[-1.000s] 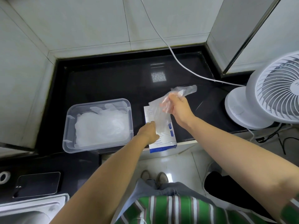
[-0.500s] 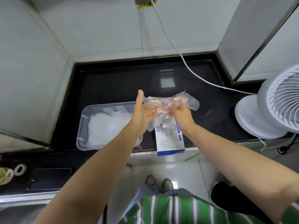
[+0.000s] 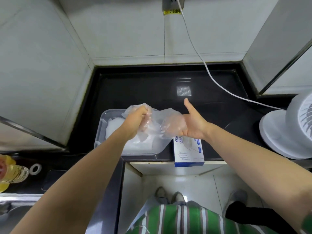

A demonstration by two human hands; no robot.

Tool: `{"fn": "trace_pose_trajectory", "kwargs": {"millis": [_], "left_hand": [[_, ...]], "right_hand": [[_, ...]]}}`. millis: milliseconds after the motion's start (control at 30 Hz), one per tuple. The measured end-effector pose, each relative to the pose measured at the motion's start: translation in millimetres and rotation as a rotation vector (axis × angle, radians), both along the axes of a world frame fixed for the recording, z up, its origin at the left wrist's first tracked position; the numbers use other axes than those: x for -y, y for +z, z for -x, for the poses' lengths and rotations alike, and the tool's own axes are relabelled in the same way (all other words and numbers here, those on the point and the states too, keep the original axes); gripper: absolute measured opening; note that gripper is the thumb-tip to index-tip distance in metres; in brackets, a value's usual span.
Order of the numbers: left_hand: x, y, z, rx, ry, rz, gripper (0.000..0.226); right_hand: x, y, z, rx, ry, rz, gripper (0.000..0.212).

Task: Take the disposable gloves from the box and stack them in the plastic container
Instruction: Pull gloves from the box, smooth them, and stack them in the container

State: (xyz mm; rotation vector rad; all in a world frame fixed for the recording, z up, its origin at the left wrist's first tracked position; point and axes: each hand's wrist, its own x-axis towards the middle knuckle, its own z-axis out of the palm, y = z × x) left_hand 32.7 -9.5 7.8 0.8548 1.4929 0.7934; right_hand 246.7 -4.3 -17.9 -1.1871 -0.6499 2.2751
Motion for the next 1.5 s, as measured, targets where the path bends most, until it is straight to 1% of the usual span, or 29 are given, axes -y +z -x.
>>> {"fn": "trace_pose_trajectory", "kwargs": {"millis": [33,67,133,200,233,267,300,367,433,533,600,633,667,700,767,800,867,900,933,1000,1067,1100,1133,1200,1267,1333,1367,1433,1500], "left_hand": [[1.6,-0.5,9.5,-0.06,-0.043,0.022,0.023],[2.2,-2.6,18.1,-0.112,-0.093,0.047,0.02],[3.8,-4.8,35.1,-0.226,-0.128,0.079,0.017],[3.0,-6.7,48.9,-0.397,-0.166,0.052,0.017],[2.8,-8.7,57.8,-0.45,-0.195,0.026,0.018],[2.6,-9.6,66.1,-0.474,-0.201,-0.002,0.019],[3.6,-10.9,73.0,-0.449,-0.172,0.002,0.02],[3.9,-16.0,87.5,-0.339,-0.008,0.068,0.021],[0.2,-23.1,98.9,-0.23,0.148,0.195,0.02],[-6.5,-30.0,103.9,0.042,0.185,0.294,0.023],[-7.3,-36.2,104.4,0.103,0.145,0.323,0.025],[-6.2,-39.3,102.5,0.055,0.109,0.328,0.026],[-4.8,-44.0,100.6,-0.043,0.088,0.315,0.027],[-5.0,-50.6,100.6,-0.135,0.095,0.266,0.029],[-4.3,-61.9,100.0,-0.29,0.085,0.131,0.031],[-3.2,-64.7,100.3,-0.456,0.026,0.047,0.03],[-0.9,-64.7,100.9,-0.902,-0.185,-0.082,0.029],[-0.7,-64.9,99.5,-1.048,-0.271,-0.149,0.028],[0.1,-63.7,98.8,-1.124,-0.328,-0.19,0.026],[-1.9,-67.2,96.6,-1.165,-0.392,-0.237,0.024],[-4.6,-73.8,94.2,-1.137,-0.382,-0.226,0.024],[-5.8,-78.1,93.2,-1.117,-0.369,-0.22,0.025],[-6.9,-81.4,93.0,-1.1,-0.364,-0.212,0.027],[-9.5,-87.3,90.2,-1.084,-0.378,-0.205,0.028],[-11.3,-92.0,86.5,-1.08,-0.413,-0.178,0.028],[-12.5,-92.4,84.5,-1.068,-0.418,-0.138,0.03],[-13.4,-92.1,84.7,-1.078,-0.426,-0.121,0.03],[-12.5,-88.5,88.1,-1.127,-0.454,-0.147,0.033],[-12.2,-85.5,95.4,-1.168,-0.435,-0.166,0.038]], "right_hand": [[-1.4,4.3,6.9,-0.006,0.102,0.014,0.099],[-3.2,5.7,13.3,0.008,0.176,0.012,0.095],[-4.9,10.9,32.8,0.083,0.276,-0.056,0.071],[-6.3,6.5,54.4,0.206,0.246,-0.159,0.039],[-7.2,2.1,67.8,0.279,0.164,-0.209,0.023],[-7.8,-1.5,80.2,0.368,0.076,-0.27,0.012],[-8.0,-4.6,89.2,0.483,-0.012,-0.344,0.016],[-7.8,-11.5,104.2,0.664,-0.118,-0.466,0.026],[-6.3,-20.1,116.9,0.744,-0.142,-0.519,0.021],[-3.0,-30.2,129.0,0.813,-0.138,-0.576,0.021],[-3.4,-35.0,136.3,0.861,-0.101,-0.604,0.025],[-4.0,-36.8,138.7,0.893,-0.077,-0.614,0.026],[-4.2,-38.7,140.0,0.936,-0.044,-0.625,0.026],[-5.4,-42.6,142.7,0.979,-0.003,-0.638,0.024],[-6.6,-45.9,145.1,1.052,0.1,-0.662,0.011],[-6.9,-45.6,145.6,1.088,0.151,-0.668,0.011],[-8.7,-44.6,144.9,1.126,0.208,-0.652,0.027],[-10.2,-42.3,143.1,1.122,0.194,-0.653,0.031],[-10.6,-37.1,141.8,1.121,0.165,-0.666,0.033],[-12.4,-28.0,140.2,1.17,0.057,-0.799,0.042],[-13.7,-22.5,140.1,1.228,-0.061,-1.045,0.047],[-13.1,-20.9,141.5,1.18,-0.106,-1.132,0.043],[-12.4,-20.2,144.1,1.084,-0.11,-1.156,0.036],[-9.6,-22.0,151.8,0.952,-0.002,-1.1,0.021],[-8.6,-30.3,158.9,0.951,0.24,-0.906,0.018],[-8.5,-43.4,161.4,0.997,0.558,-0.59,0.033],[-7.8,-50.3,160.7,1.001,0.66,-0.461,0.043],[-7.0,-61.4,158.7,1.003,0.729,-0.348,0.061],[-6.7,-67.5,157.5,0.995,0.733,-0.329,0.07]]}}
